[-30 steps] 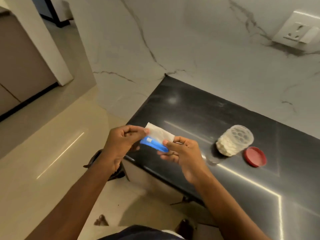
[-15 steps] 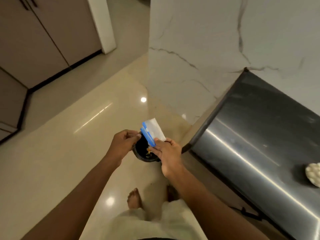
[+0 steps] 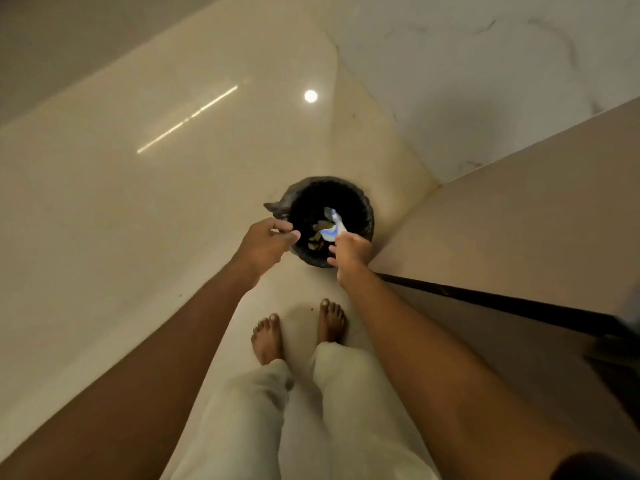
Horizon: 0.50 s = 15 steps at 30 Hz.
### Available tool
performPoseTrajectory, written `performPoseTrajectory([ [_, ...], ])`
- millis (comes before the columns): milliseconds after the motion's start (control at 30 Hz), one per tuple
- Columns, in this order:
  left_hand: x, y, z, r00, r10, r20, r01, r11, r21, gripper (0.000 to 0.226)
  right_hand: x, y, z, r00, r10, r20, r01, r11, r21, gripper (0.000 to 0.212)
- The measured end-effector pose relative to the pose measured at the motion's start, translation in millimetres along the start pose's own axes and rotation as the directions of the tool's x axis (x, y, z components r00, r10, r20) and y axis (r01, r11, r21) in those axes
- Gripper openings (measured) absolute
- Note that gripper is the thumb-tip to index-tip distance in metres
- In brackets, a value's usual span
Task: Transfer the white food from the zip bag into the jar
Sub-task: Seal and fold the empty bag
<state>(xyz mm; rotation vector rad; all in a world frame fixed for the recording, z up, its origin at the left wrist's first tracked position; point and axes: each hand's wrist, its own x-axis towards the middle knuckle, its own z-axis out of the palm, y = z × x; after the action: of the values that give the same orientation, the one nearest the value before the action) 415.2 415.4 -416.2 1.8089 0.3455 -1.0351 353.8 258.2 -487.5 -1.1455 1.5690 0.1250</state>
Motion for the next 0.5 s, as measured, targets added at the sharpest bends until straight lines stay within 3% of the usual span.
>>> performPoseTrajectory([
  [167,90.6,-56.9,20.2,0.999,-0.004,0.036,0.005,0.999,-0.033,0.029,112.2,36.7,56.3,0.994,0.056,0.097,-0.044,0.991,-0.123,0.046],
  [367,143.1,-93.9,13.5,0.999,0.009,0.041,-0.008,1.0,-0.018,0.027,182.1,60.8,98.1,0.943,0.133,0.305,-0.121,0.991,-0.059,0.04],
  [500,116.7,-80.4,-7.8,1.0,0.002,0.013,-0.002,1.0,-0.011,0.025,153.3,53.0,96.4,0.949,0.156,0.273,-0.153,0.988,-0.033,0.042],
])
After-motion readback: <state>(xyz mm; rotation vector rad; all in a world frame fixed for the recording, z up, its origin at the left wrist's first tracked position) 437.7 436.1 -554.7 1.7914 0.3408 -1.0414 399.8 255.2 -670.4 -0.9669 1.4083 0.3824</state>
